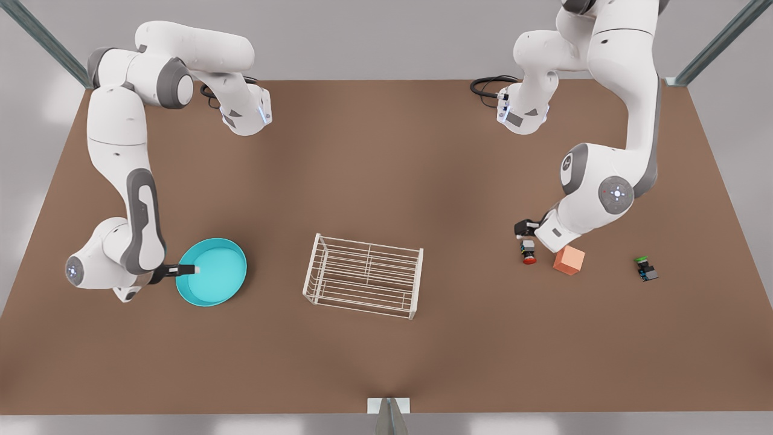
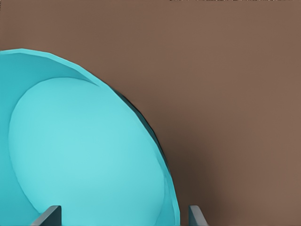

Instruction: Place the plate on the shelf with right arm and place the red button switch in the plate with left arm

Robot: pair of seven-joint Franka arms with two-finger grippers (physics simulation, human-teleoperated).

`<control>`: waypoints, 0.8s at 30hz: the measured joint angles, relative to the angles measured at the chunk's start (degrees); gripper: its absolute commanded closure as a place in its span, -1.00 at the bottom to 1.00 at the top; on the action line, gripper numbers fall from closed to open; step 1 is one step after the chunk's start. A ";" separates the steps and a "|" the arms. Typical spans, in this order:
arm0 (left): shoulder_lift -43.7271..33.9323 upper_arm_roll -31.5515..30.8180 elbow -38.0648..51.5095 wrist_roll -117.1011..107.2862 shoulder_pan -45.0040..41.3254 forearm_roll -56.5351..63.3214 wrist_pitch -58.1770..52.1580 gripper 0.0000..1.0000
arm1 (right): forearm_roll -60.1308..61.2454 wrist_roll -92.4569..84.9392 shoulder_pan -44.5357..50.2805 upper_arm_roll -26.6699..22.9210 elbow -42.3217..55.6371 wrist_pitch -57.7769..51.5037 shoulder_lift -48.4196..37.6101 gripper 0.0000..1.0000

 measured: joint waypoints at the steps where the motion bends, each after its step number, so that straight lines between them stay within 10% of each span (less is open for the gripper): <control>1: -0.04 0.00 -0.15 -0.16 0.00 0.01 0.17 -1.00 | -0.20 -0.54 0.03 0.01 0.02 0.20 0.16 -0.83; 12: 0.00 0.00 -0.27 -1.47 0.01 0.07 0.98 -1.00 | -3.93 -4.96 0.72 -0.01 0.18 3.56 0.78 -0.22; 16: 0.19 0.01 -1.86 -1.87 -0.15 0.13 2.01 -1.00 | -4.37 -5.79 1.18 -0.02 0.49 3.91 0.98 0.51; 24: 3.44 0.22 -2.80 -3.09 0.10 3.09 3.86 -1.00 | -4.16 -7.40 1.02 -0.09 0.60 3.83 0.70 0.72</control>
